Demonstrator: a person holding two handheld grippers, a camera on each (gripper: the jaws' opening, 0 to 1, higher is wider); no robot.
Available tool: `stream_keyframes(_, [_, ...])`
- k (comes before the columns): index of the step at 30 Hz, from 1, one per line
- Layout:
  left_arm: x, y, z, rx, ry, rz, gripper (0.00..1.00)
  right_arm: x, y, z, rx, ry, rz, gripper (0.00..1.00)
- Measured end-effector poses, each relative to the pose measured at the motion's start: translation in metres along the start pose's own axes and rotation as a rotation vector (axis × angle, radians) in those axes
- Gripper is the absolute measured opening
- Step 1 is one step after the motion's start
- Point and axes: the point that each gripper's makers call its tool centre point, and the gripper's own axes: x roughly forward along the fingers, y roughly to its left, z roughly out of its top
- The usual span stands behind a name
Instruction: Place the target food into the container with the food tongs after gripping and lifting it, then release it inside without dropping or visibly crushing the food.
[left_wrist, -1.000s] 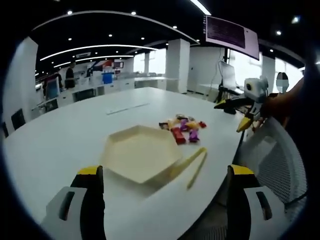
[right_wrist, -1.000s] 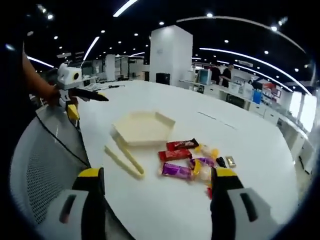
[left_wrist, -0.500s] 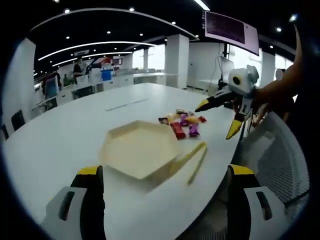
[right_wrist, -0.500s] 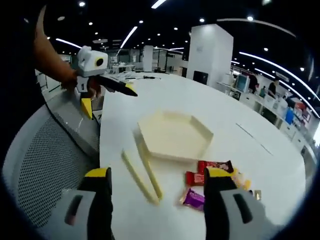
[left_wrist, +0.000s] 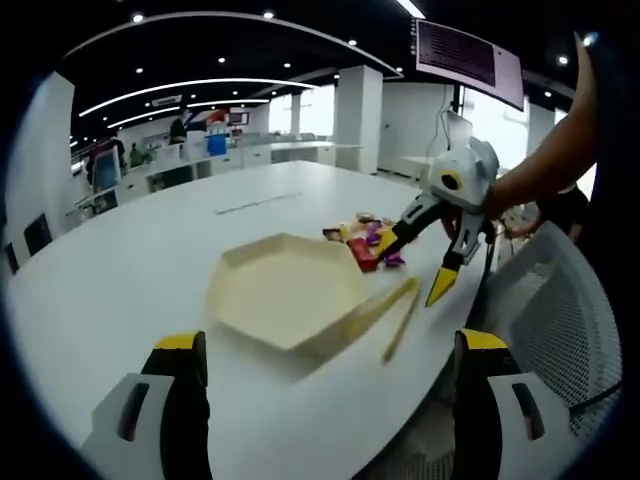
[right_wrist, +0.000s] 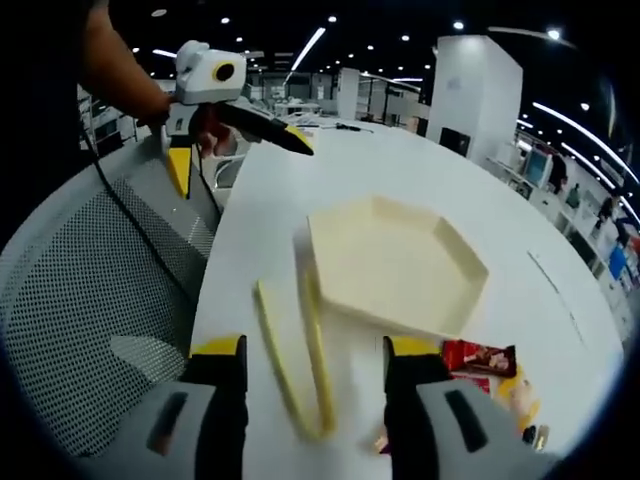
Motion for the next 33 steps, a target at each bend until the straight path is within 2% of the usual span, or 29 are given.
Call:
stream_keyframes(5, [0.000,-0.001,-0.001,0.005,0.005,-0.005,0.99,0.010,0.007,-0.006,-0.021,0.021,0.033,0.48])
stream_keyframes(11, [0.001,-0.006,-0.002,0.004,0.015,-0.027,0.99,0.019,0.012,-0.010,-0.060,0.051,0.057,0.37])
stream_keyframes(14, [0.001,-0.008,-0.003,0.006,0.016,-0.034,0.99,0.020,0.012,-0.018,-0.086,0.082,0.057,0.32])
stream_keyframes(15, [0.001,-0.009,-0.002,0.008,0.016,-0.039,0.99,0.020,0.013,-0.022,-0.077,0.098,0.060,0.31])
stream_keyframes(16, [0.001,-0.010,-0.003,0.009,0.018,-0.041,0.99,0.021,0.012,-0.018,-0.062,0.072,0.062,0.30])
stream_keyframes(19, [0.001,-0.011,-0.002,0.011,0.015,-0.047,0.99,0.021,0.009,-0.019,-0.064,0.086,0.048,0.25])
stream_keyframes(20, [0.001,-0.011,-0.003,0.007,0.016,-0.048,0.99,0.021,0.014,-0.020,-0.039,0.089,0.074,0.24])
stream_keyframes(23, [0.001,-0.011,-0.003,0.003,0.017,-0.050,0.98,0.022,0.011,-0.020,-0.040,0.091,0.058,0.23])
stream_keyframes(29, [0.002,-0.013,-0.004,0.009,0.024,-0.058,0.98,0.022,0.012,-0.020,-0.041,0.150,0.064,0.19])
stream_keyframes(30, [0.002,-0.013,-0.004,0.008,0.024,-0.058,0.98,0.022,0.013,-0.021,-0.031,0.163,0.063,0.18])
stream_keyframes(31, [0.002,-0.012,-0.004,0.005,0.023,-0.058,0.98,0.021,0.014,-0.021,0.031,0.174,0.065,0.17])
stream_keyframes(33, [0.002,-0.012,-0.004,0.002,0.021,-0.060,0.98,0.021,0.012,-0.021,0.022,0.171,0.063,0.16])
